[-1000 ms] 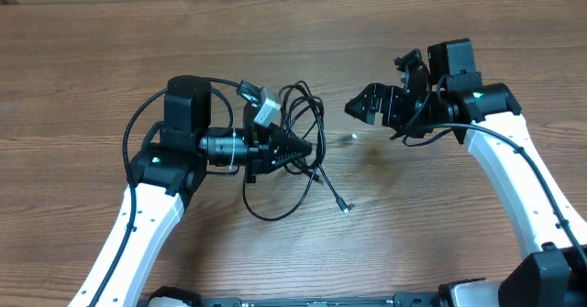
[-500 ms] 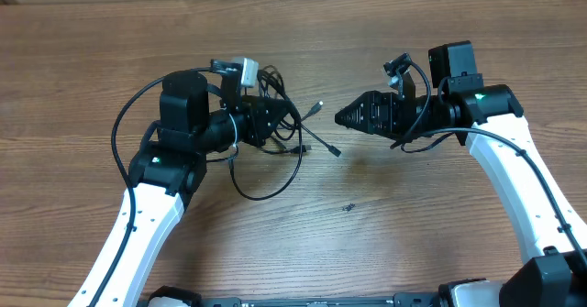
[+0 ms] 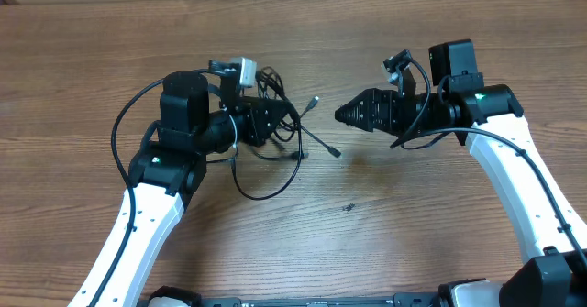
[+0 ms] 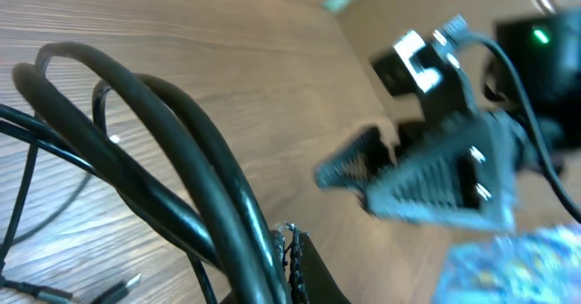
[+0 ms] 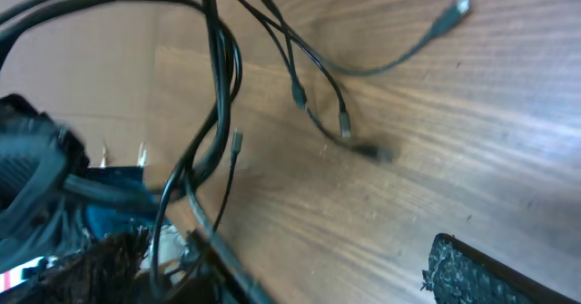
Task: Untangle cables
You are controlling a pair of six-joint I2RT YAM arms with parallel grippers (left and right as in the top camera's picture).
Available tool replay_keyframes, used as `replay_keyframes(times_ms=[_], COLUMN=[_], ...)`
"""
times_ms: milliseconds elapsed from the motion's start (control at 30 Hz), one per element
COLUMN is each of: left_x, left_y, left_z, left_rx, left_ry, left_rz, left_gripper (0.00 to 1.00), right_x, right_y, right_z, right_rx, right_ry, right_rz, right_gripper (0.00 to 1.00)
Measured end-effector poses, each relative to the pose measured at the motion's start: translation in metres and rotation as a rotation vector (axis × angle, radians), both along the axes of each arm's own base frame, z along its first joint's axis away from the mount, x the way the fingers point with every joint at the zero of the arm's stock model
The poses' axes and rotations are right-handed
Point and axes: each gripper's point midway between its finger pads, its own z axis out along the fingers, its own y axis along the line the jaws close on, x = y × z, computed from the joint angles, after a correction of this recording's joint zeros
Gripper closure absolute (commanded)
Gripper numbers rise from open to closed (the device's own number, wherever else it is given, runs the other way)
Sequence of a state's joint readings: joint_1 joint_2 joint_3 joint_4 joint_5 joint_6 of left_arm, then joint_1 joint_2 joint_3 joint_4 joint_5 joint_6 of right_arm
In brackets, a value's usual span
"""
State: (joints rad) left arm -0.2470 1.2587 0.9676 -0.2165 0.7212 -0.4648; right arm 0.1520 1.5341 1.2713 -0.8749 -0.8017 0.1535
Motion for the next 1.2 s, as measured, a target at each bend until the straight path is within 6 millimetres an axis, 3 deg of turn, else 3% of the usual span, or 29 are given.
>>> replay_keyframes(times_ms=[100,333,633,867,1200], left_x=[-0.009,-0.027,-0.044,-0.058,-0.084], left_y=[-0.007,-0.03,-0.046,-0.059,-0.073], left_z=[0.004,0.034,0.037,0.037,0.043], left_rx=[-0.02,-0.11,-0.126,-0.134,-0.177], left_ry=[-0.016,-0.139,-0.144,-0.138,-0.131], left_rz=[-0.07,-0.243,-0.328,-0.384,-0.512], left_gripper=[0.96,0.96,0.96,0.96,0.96], right_x=[0.008,0.008,0.008,0.012,0.029], right_y=[0.0,0.008,0.029,0.029,0.009], right_z=[0.003,0.004,0.011,0.014,-0.002], right_rx=[-0.007,-0.02,-0.006,-0.004,-0.133], right_ry=[-0.062,-0.111,-0.181,-0.207,-0.177], right_rz=[0.009,0.049,0.105,0.102,-0.037], right_gripper=[0.0,0.0,0.0,0.0,0.0])
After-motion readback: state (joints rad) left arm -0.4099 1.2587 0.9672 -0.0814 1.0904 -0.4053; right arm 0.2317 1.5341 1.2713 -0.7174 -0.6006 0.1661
